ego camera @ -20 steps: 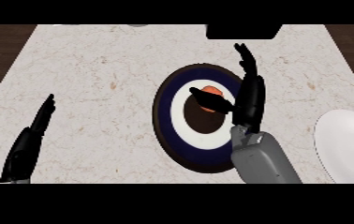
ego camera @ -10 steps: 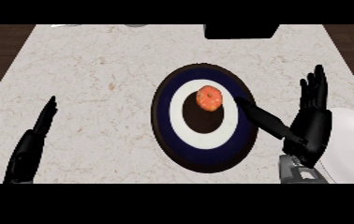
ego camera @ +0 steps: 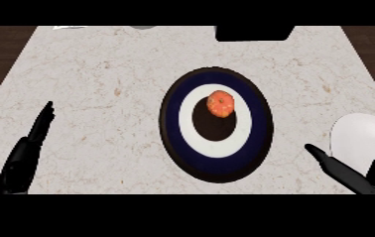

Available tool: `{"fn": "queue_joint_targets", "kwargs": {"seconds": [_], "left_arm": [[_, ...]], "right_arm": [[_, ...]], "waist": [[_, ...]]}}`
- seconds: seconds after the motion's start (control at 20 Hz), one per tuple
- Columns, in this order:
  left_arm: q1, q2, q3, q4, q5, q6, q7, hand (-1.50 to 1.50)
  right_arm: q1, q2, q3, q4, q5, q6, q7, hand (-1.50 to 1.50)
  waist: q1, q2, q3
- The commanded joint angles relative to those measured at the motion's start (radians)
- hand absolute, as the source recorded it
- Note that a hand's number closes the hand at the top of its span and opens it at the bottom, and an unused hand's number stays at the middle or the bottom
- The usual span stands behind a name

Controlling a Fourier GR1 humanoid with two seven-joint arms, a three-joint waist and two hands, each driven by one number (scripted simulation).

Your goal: Pick the squash from the plate and place it in the plate

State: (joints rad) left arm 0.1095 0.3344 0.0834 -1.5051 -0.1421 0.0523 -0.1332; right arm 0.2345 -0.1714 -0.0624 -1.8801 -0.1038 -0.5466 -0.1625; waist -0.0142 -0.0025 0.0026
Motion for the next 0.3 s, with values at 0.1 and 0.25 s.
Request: {"fn": "queue_joint_targets", "kwargs": {"seconds": [0.1, 0.25], "left_arm": [[-0.021, -0.053, -0.027, 0.027, -0.036, 0.024, -0.012, 0.00], [-0.073, -0.019, -0.001, -0.015, -0.035, -0.018, 0.080, 0.00]], "right_arm": [[0.149, -0.021, -0.181, 0.095, -0.224, 0.259, -0.256, -1.50], [0.080, -0.029, -0.224, 0.208, -0.195, 0.272, -0.261, -1.50]], "waist": [[0.002, 0.001, -0.001], [0.010, 0.002, -0.002]]}}
